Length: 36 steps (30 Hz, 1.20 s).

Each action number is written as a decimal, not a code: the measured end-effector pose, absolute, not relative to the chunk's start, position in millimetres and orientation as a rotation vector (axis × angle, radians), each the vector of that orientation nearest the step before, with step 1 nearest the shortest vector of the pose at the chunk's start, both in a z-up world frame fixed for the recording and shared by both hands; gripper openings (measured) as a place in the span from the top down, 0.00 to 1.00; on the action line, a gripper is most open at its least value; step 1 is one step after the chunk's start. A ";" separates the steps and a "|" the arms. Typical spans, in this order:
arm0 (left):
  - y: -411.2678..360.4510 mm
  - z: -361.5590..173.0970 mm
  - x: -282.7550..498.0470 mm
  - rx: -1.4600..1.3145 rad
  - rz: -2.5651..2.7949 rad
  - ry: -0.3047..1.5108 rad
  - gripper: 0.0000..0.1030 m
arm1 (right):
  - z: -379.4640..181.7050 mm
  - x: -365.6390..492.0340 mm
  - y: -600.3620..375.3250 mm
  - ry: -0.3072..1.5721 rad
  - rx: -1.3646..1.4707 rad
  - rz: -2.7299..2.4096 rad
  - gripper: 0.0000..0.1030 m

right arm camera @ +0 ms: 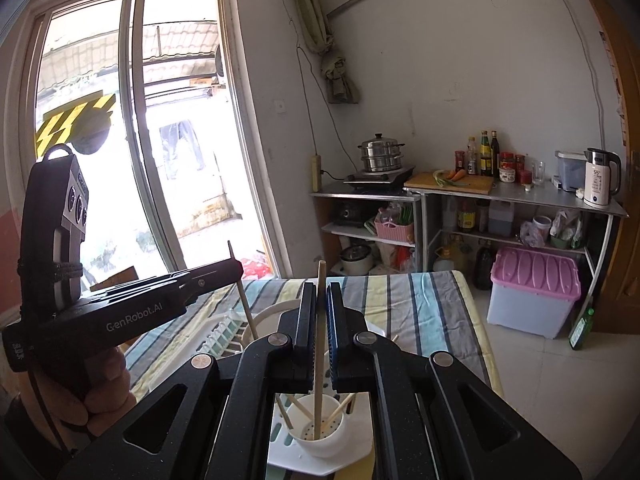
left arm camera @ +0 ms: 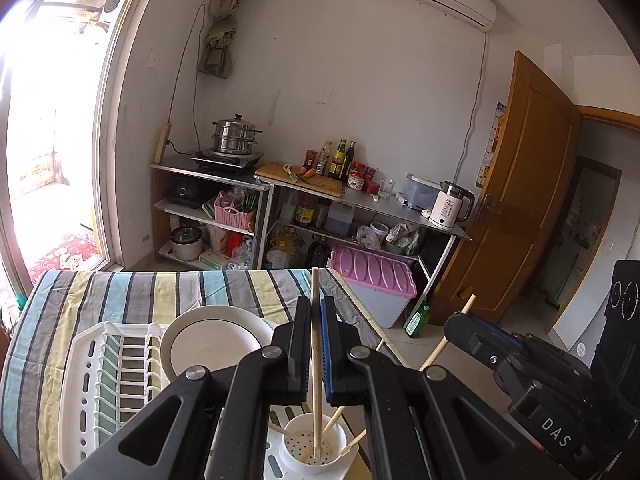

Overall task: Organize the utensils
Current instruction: 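Drop the chopstick into the white cup by opening the right gripper, then move the right gripper back over the black chopsticks on the cloth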

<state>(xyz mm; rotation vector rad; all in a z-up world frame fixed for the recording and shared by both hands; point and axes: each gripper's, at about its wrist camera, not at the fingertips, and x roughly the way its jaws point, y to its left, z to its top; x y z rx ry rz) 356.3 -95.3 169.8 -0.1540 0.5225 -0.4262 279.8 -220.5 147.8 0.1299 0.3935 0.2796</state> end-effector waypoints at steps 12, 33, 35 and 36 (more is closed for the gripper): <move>-94.0 115.8 376.0 -0.171 -0.412 0.597 0.96 | 104.1 302.4 -225.8 0.495 0.160 0.263 0.95; -80.6 102.9 352.4 -0.086 -0.336 0.619 0.95 | 98.6 288.2 -239.1 0.531 0.162 0.230 0.85; -79.3 104.3 344.4 -0.069 -0.331 0.613 0.94 | 98.7 283.4 -240.2 0.531 0.157 0.230 0.85; -78.2 105.0 339.3 -0.063 -0.332 0.609 0.94 | 99.1 280.2 -240.1 0.530 0.155 0.232 0.85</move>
